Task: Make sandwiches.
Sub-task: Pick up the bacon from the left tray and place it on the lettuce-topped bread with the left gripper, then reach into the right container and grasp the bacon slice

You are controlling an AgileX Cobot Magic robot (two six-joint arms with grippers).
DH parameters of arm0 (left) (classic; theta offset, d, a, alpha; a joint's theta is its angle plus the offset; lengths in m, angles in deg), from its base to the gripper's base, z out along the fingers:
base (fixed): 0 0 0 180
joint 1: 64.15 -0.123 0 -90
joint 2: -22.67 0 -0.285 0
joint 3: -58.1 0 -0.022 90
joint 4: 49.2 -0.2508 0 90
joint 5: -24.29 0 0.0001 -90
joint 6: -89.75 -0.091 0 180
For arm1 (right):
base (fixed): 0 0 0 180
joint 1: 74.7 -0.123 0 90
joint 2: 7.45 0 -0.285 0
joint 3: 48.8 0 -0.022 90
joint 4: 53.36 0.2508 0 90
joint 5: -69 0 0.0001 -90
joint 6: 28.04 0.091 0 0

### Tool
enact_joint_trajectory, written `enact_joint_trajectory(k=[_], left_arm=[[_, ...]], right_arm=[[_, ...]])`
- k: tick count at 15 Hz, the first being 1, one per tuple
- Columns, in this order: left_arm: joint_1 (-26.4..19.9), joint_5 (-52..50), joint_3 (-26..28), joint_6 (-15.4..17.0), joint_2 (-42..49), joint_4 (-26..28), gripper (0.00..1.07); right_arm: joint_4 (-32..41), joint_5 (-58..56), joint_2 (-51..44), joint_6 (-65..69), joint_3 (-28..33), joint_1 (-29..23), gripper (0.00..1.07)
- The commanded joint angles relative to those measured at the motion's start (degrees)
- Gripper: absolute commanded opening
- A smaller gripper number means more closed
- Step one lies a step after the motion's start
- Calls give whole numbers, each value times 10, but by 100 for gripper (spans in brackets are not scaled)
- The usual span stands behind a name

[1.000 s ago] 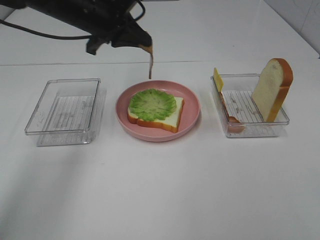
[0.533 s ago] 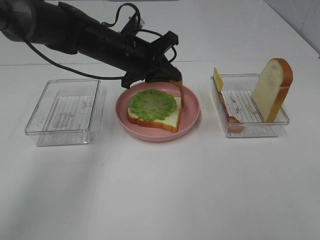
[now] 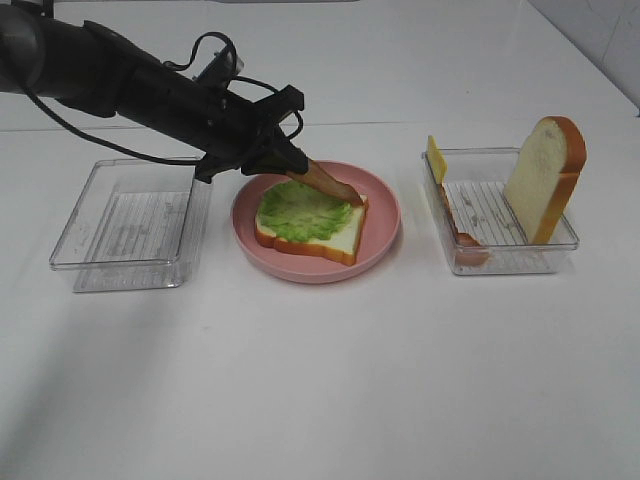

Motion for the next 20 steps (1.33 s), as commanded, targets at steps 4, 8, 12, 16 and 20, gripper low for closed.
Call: enact_joint_trajectory(k=[4,8,12,16,20], left_arm=[[1,2,2,28,1,-101,59],[1,22,2,39,42,-170,84],[1,68,2,109,111,-277,84],[1,202,2,306,249,-516,84],[1,351,2,352,409,-645,84]], right_arm=[[1,3,-5,-4,1,5,83],[1,3,-5,-4,1,5,83],[1,3,-5,-4,1,5,83],[1,3,-5,-4,1,5,83],[1,3,-5,-4,1,5,83]])
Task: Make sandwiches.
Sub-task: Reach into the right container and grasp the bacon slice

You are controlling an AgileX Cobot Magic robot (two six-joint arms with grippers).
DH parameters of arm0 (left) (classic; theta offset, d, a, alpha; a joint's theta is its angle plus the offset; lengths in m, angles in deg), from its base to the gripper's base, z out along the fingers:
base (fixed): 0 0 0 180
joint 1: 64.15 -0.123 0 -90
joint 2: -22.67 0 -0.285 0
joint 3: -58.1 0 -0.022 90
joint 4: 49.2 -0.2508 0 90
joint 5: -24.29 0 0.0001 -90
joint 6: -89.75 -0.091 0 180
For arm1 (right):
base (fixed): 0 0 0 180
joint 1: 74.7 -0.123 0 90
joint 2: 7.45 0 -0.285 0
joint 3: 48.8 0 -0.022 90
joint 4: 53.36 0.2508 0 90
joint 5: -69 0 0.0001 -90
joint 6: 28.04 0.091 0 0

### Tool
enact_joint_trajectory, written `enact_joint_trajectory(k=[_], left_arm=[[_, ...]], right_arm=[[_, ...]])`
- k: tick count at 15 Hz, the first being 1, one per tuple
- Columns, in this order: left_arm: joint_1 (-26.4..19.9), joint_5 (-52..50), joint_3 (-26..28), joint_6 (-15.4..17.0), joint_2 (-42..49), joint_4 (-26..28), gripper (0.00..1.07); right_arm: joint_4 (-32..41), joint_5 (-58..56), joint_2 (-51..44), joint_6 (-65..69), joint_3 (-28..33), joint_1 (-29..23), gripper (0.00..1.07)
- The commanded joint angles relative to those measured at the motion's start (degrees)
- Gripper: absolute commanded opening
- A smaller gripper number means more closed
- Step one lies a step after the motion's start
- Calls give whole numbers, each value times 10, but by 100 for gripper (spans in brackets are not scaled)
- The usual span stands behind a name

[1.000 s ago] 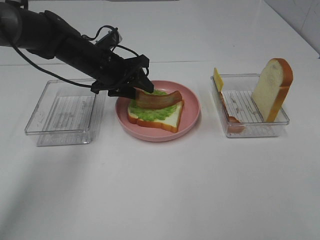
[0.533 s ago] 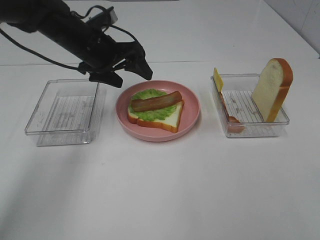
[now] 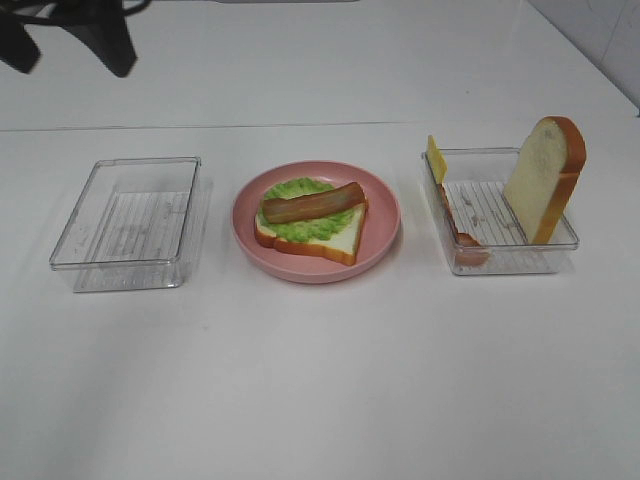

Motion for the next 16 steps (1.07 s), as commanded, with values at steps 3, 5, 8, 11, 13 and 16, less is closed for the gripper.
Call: enact_joint_trajectory(k=[3,5,8,11,13,16], left_arm=[[2,54,-36,13,127,-32,84],[2,54,-107,13,216,-32,84],[2,54,-210,13,325,-37,84],[2,42,-355,13,494,-40,84],[2,42,-396,5,554,-40,84],[2,40,-473,4,679,-40,84]], right_arm=[[1,3,-5,-4,1,5,83],[1,3,-5,-4,1,5,83],[1,3,-5,-4,1,5,83],[1,3,-5,-4,1,5,83],[1,3,-5,-4,1,5,83],[1,3,-5,-4,1,5,83]])
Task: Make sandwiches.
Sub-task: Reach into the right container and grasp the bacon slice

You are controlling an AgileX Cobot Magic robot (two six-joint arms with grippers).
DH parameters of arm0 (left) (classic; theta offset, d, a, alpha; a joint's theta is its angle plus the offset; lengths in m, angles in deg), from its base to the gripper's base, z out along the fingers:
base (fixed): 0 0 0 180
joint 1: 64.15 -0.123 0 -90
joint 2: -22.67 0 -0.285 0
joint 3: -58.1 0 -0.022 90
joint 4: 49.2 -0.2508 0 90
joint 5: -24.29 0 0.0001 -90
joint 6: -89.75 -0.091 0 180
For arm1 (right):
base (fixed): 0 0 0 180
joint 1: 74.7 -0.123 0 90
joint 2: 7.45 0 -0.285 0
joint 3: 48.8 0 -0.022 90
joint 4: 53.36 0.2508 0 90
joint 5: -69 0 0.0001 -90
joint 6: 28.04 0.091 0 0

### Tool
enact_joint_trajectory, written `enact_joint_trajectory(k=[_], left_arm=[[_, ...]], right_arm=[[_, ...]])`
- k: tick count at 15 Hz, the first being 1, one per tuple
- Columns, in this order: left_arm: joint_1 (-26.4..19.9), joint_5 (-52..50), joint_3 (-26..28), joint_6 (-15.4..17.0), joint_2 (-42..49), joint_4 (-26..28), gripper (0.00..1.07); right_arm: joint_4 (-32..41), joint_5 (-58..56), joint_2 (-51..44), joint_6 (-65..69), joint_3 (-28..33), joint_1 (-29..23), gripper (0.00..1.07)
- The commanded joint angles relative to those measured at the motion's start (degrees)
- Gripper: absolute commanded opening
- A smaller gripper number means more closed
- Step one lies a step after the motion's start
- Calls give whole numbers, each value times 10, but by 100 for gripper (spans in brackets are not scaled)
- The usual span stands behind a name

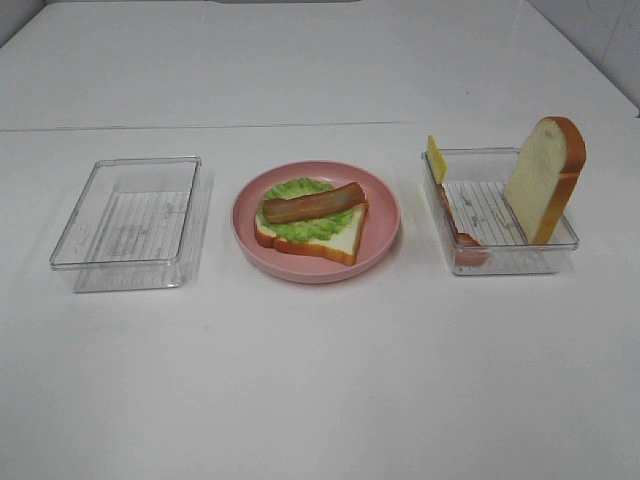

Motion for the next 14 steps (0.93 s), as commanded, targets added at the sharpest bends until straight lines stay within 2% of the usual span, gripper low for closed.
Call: enact_joint_trajectory(k=[1,2,6,10,11,14], left_arm=[[2,18,-58,-2,95,-5,84],[2,5,-96,-2,160,-24,84],[2,-17,-163,-1,318,-57,84],[2,-69,-171,-2,305,-59,84],[2,-98,-189,-2,304,-59,84],[2,-98,-190,-2,304,-58,84]], right_arm=[[1,3,-5,-4,1,5,83],[1,3,-5,-4,1,5,83],[1,3,-5,-4,1,5,83],[6,11,11,-1,-3,5,83],[7,25,44,5,-9,5,83],[25,74,164,5,-17,5,83]])
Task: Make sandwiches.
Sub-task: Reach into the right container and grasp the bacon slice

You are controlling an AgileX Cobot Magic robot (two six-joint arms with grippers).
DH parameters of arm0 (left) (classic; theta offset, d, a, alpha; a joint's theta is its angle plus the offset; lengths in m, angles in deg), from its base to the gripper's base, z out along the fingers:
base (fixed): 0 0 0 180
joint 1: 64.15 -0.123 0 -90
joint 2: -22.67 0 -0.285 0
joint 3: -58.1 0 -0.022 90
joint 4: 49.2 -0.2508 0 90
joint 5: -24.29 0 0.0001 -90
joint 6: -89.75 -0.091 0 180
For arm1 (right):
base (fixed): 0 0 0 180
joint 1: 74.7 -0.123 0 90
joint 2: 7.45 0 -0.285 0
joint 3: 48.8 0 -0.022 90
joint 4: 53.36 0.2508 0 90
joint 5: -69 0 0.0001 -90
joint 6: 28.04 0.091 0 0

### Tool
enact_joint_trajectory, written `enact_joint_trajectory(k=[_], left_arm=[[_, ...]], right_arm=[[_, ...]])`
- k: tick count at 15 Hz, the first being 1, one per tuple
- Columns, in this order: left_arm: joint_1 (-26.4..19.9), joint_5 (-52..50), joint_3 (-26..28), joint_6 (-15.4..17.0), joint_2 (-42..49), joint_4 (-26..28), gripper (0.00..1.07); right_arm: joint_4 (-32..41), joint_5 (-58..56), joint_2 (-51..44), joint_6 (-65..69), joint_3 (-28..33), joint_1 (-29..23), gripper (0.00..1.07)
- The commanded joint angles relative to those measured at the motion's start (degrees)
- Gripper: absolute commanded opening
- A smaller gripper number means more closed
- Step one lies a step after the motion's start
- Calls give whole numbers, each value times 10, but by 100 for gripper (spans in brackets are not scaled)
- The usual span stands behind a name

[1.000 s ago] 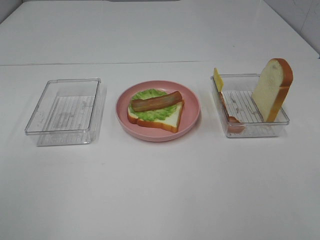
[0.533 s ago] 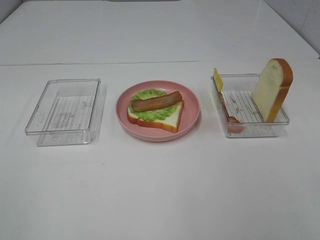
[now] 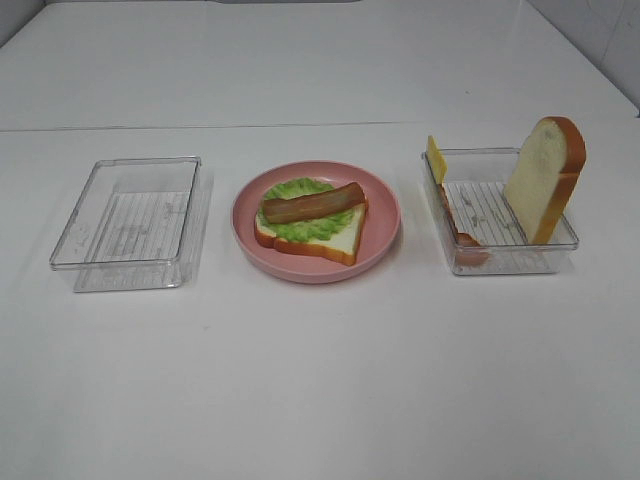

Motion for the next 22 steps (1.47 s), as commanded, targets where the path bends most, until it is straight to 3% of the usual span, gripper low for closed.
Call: enact_joint_trajectory(k=[1,4,9,11,12,16,22], left_arm=[[2,-10,-3,-2,6,1,84],[2,-10,-3,-2,6,1,84],[2,-10,-3,-2,6,1,84],[2,-10,-3,-2,6,1,84],[2,-10,-3,-2,6,1,84],[2,-10,-3,-2,6,1,84],[2,-10,-3,-2,6,1,84]], right_arm=[[23,49,93,-2,-5,5,83],[76,87,268,-39,-33,5,83],[131,54,522,-117,-183,5,83],[163,-1,631,-142,-273,4,83],[176,-41,722,-142,-368,4,83],[187,-72,823,-142,-476,-11,76],[118,-73,937,-51,-574,-139,74]])
